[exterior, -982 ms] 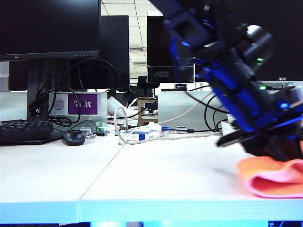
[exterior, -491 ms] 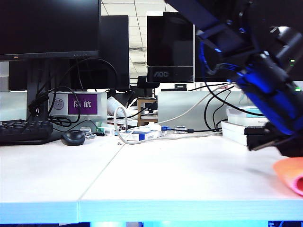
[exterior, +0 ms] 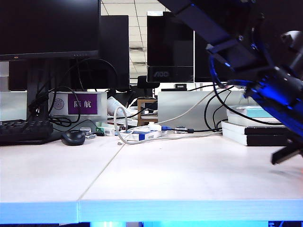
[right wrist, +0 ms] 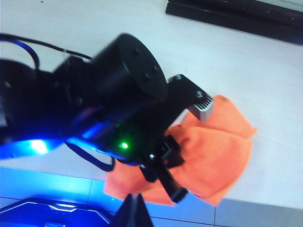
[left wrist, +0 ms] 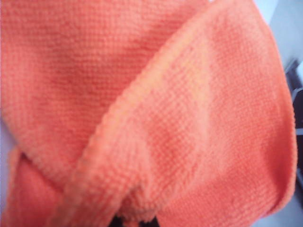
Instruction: Wipe the table from left to right using the rag.
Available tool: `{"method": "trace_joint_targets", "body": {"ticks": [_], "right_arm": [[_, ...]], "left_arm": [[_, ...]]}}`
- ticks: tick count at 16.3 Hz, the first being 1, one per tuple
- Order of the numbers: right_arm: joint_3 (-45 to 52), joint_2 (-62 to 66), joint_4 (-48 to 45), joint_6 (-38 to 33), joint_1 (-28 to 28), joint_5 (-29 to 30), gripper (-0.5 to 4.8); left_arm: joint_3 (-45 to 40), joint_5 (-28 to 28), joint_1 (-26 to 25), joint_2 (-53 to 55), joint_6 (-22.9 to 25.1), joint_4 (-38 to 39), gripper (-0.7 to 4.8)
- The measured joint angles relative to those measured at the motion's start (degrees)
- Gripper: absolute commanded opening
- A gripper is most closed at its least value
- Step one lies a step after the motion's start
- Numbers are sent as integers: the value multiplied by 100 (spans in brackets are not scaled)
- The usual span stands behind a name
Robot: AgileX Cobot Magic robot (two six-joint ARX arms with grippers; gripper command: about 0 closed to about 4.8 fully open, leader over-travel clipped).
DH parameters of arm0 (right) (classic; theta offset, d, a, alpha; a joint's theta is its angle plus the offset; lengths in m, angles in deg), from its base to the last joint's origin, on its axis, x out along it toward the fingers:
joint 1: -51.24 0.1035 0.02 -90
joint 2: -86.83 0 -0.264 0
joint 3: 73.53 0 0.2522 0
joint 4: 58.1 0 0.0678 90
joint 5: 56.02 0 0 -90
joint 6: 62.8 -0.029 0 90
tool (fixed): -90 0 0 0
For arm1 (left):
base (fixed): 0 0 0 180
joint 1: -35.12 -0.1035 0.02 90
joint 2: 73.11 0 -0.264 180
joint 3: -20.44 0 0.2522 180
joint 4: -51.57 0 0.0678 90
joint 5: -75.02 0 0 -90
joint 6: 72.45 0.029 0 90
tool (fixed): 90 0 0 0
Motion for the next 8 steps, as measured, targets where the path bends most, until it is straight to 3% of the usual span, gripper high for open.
{"method": "trace_joint_targets", "body": {"ticks": [8], "right_arm": [[0, -2, 0, 0, 0, 2, -5]], "left_arm": [[11, -28, 31, 144, -450, -614, -6]]}}
